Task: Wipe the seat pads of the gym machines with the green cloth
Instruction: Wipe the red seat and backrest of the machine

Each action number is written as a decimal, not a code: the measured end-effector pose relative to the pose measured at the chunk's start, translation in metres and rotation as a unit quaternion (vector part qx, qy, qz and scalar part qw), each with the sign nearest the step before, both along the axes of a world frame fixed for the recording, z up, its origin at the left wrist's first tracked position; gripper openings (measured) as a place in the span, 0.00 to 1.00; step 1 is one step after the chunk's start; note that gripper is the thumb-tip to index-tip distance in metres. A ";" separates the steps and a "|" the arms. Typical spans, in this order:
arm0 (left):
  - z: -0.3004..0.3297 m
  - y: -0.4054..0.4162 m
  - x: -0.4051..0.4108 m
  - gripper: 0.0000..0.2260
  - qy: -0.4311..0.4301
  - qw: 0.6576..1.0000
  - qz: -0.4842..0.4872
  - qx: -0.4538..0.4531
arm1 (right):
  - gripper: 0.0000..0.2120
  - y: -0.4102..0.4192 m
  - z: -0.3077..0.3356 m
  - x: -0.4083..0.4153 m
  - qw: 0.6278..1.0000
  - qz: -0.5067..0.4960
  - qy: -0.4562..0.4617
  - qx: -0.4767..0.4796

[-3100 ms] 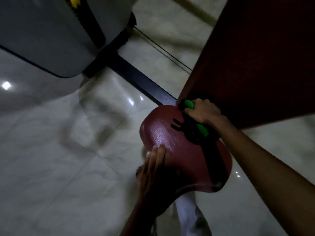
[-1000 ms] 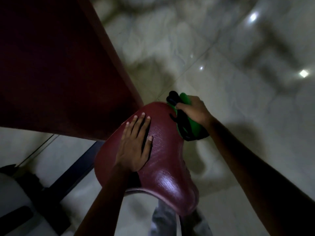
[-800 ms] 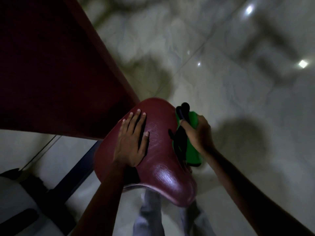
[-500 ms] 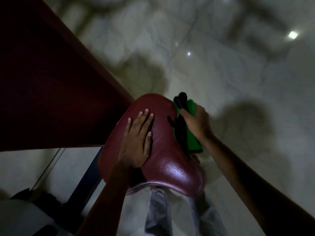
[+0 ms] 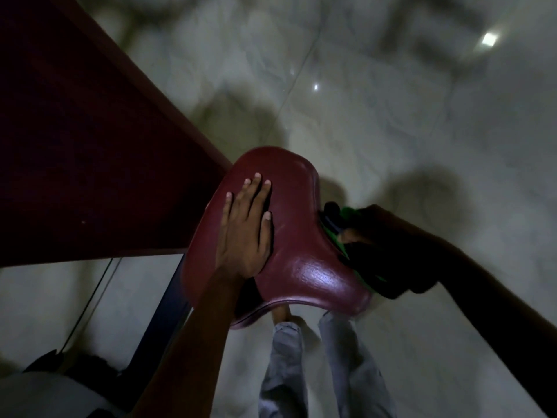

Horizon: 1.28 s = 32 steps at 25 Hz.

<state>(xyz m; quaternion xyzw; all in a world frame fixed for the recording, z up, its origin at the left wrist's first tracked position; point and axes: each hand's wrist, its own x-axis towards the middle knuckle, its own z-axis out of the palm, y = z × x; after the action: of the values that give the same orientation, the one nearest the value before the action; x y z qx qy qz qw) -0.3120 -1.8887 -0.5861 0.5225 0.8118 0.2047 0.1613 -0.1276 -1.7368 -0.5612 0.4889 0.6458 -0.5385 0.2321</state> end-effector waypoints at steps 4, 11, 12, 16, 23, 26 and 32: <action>0.001 -0.001 0.000 0.23 0.006 1.000 -0.002 -0.003 | 0.13 -0.002 0.014 -0.019 0.988 -0.046 0.098 0.108; 0.002 0.000 0.002 0.23 0.006 1.000 0.004 0.004 | 0.04 -0.002 0.043 0.011 0.994 0.073 0.078 0.029; 0.002 0.000 0.002 0.23 0.007 1.000 0.004 0.003 | 0.04 -0.002 0.043 0.011 0.993 0.069 0.087 0.031; 0.001 0.001 0.001 0.24 0.005 1.000 -0.004 -0.002 | 0.07 -0.013 0.028 -0.014 0.968 -0.052 0.191 0.154; 0.000 0.000 0.000 0.24 -0.001 1.000 -0.003 0.005 | 0.10 -0.014 0.034 0.022 0.990 -0.046 0.132 0.021; -0.001 0.000 0.001 0.24 0.000 1.000 -0.002 0.005 | 0.03 -0.024 0.033 0.000 0.975 -0.089 0.142 0.146; -0.003 -0.002 0.000 0.24 0.000 1.000 0.000 0.006 | 0.08 -0.097 0.035 0.049 0.881 -0.370 0.188 0.227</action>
<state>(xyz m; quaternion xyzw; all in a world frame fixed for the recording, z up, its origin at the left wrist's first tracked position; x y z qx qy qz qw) -0.3120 -1.8903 -0.5890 0.5237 0.8105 0.2099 0.1578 -0.0782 -1.8342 -0.5266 0.6209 0.5542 -0.5056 -0.2274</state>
